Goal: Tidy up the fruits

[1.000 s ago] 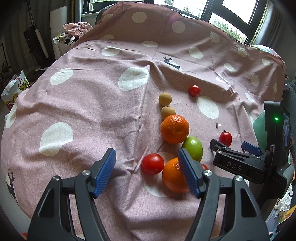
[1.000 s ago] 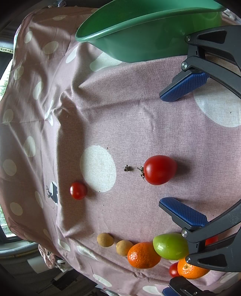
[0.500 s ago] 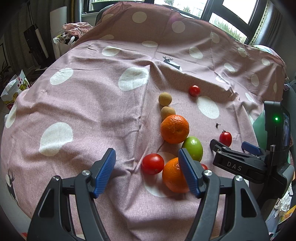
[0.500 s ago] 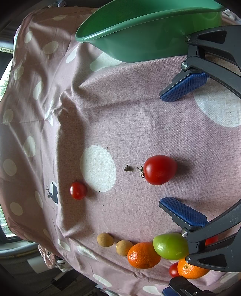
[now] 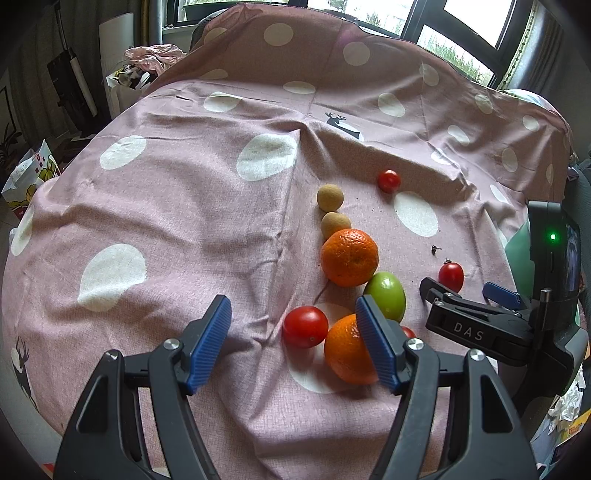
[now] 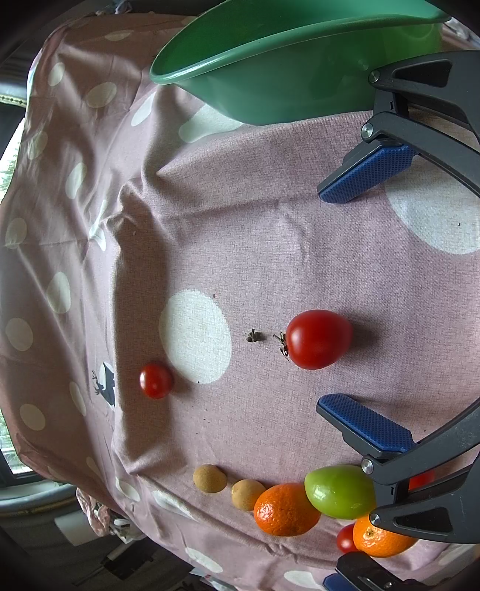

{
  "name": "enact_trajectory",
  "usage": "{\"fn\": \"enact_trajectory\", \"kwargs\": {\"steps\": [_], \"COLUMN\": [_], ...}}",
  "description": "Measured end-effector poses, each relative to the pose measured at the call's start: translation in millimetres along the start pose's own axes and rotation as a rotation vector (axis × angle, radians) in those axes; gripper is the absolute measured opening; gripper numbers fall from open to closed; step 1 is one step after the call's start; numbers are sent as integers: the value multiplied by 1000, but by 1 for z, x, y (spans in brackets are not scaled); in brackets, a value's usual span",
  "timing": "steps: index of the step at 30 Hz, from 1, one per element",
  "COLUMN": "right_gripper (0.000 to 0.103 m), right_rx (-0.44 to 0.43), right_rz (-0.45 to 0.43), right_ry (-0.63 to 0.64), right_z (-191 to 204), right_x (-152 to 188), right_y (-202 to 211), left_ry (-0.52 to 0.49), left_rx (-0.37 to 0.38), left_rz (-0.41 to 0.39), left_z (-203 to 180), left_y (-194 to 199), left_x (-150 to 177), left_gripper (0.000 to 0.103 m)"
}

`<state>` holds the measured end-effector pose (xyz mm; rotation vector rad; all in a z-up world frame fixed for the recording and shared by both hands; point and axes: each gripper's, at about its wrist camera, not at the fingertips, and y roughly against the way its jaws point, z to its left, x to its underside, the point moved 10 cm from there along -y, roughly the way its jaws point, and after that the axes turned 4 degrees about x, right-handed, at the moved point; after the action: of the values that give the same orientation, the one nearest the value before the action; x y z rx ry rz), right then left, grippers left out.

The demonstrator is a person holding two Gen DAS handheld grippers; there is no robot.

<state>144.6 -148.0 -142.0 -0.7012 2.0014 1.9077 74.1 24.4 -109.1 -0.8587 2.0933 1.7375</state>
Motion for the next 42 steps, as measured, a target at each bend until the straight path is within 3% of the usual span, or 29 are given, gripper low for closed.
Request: {"fn": "enact_trajectory", "kwargs": {"steps": [42], "right_gripper": [102], "right_rx": [0], "right_rz": [0], "right_ry": [0], "right_z": [0], "right_x": [0], "right_y": [0], "left_ry": [17], "left_rx": [2], "left_rz": [9], "left_z": [5], "left_y": [-1], "left_x": [1], "left_gripper": [70]}}
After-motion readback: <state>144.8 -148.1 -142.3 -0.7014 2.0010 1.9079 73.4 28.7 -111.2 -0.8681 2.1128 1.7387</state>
